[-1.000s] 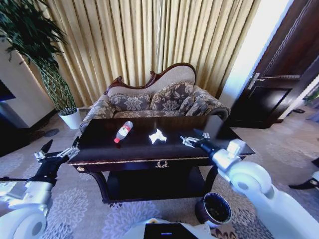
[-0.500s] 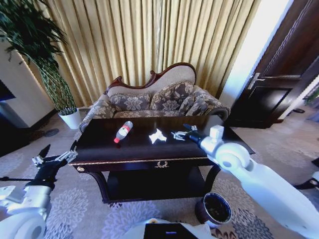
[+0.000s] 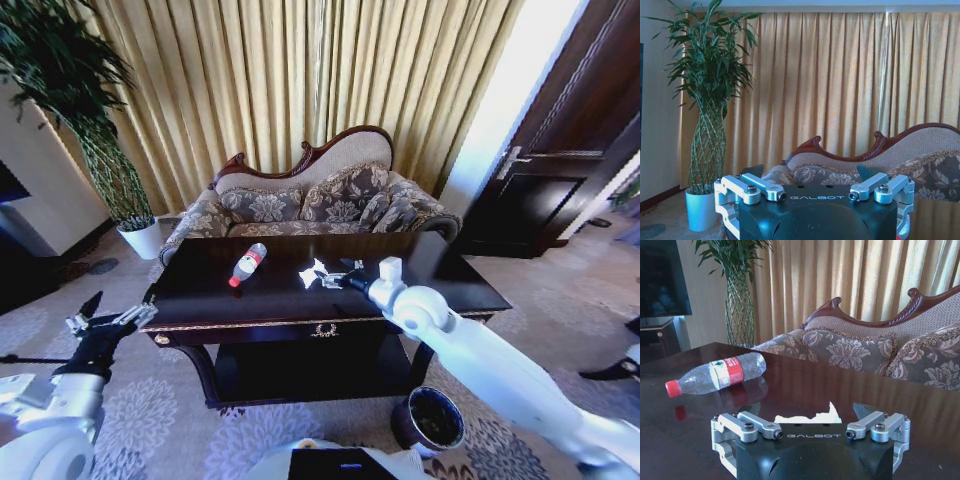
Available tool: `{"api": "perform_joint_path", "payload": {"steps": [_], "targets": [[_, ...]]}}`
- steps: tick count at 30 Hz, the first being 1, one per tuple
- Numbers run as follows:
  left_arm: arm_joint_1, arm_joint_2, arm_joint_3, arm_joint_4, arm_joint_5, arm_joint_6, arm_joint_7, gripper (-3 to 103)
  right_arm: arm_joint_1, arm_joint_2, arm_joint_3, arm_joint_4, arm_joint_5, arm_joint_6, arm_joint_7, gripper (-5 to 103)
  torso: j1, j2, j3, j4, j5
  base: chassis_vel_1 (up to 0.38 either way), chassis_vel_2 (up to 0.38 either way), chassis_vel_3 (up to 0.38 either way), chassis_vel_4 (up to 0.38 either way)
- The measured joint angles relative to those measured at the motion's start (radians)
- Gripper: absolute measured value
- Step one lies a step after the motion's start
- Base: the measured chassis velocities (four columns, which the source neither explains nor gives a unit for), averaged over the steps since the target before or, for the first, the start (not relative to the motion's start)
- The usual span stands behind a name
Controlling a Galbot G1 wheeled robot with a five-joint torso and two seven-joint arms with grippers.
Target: Move to the front of the table and place the trash on the table into the trash bin.
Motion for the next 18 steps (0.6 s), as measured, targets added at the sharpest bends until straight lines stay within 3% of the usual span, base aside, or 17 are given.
{"api": "perform_joint_path", "payload": {"steps": [6,18], "targets": [[-0.01,-0.002,0.019,0.0,0.017,0.0,-0.001,100,0.087,0.044,-0.079,-0.087,-0.011,-0.001,0.005,100,0.0,0.0,0.0,0.0002,-0.0001,0.0,0.0,0.0,0.0],[-0.01,-0.011,0.031,0.0,0.032,0.001,0.0,100,0.116,0.112,-0.137,-0.166,-0.013,-0.001,0.031,100,0.0,0.0,0.0,0.0,-0.0001,0.0,0.0,0.0,0.0]]}}
